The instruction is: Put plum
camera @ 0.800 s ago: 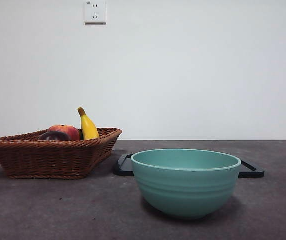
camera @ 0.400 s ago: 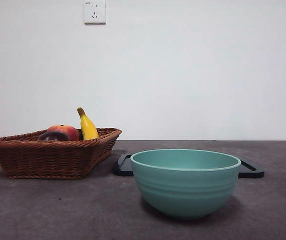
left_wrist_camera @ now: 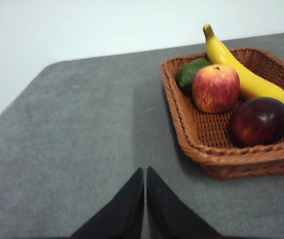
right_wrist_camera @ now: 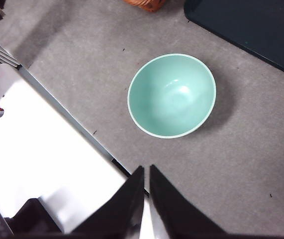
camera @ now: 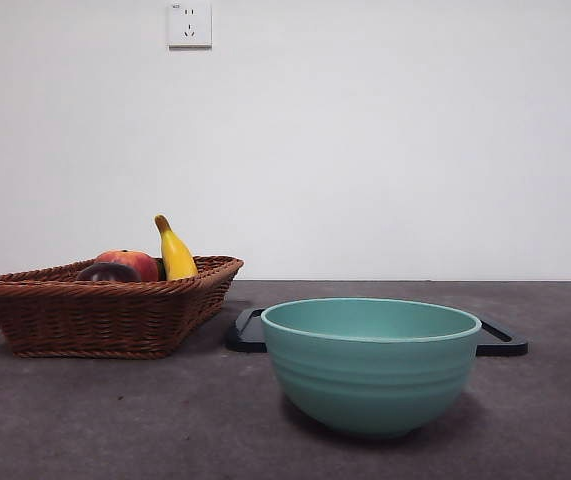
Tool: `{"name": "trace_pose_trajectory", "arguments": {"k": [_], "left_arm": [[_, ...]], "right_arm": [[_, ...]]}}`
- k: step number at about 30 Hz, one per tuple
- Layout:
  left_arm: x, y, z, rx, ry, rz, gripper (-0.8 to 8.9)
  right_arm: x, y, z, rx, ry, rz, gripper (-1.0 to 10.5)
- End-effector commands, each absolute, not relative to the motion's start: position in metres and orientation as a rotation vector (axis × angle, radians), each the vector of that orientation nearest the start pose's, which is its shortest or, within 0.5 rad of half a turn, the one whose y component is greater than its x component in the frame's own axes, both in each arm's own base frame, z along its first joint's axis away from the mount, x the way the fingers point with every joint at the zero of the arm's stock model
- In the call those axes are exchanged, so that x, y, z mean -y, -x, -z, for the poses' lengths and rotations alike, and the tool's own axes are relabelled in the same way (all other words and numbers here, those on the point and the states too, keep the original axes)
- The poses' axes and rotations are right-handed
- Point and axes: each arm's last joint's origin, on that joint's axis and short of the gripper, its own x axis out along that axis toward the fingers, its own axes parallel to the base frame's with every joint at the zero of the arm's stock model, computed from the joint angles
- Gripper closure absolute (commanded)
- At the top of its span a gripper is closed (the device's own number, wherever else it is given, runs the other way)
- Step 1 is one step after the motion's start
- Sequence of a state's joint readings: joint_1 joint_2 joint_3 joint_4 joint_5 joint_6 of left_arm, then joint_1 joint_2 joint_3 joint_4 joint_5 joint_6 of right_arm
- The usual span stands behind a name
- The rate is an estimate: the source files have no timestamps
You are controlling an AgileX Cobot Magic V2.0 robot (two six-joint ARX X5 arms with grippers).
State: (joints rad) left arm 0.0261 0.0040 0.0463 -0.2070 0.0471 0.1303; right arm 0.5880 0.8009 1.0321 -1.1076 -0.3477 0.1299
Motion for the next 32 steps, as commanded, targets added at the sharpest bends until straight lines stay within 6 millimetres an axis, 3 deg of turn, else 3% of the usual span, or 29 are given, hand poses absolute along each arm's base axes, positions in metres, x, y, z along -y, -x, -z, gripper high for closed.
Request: {"name": "trace_pose_trajectory", "arguments": {"k": [1,32], "left_arm": [[-0.0014,-0.0945,-0.1551,-0.165,-0.105,0.024,8.07],[-0.0014,-0.0956,-0.1493,-0.177,-0.086,0.024,8.07]], "right_arm": [[-0.0772,-0.0966,-0.3389,-0.935,0.005,-0.829,9.4],[-0.0772,-0.0966,-0.3389,-0.935,0.005,-0.829,9.4]]}}
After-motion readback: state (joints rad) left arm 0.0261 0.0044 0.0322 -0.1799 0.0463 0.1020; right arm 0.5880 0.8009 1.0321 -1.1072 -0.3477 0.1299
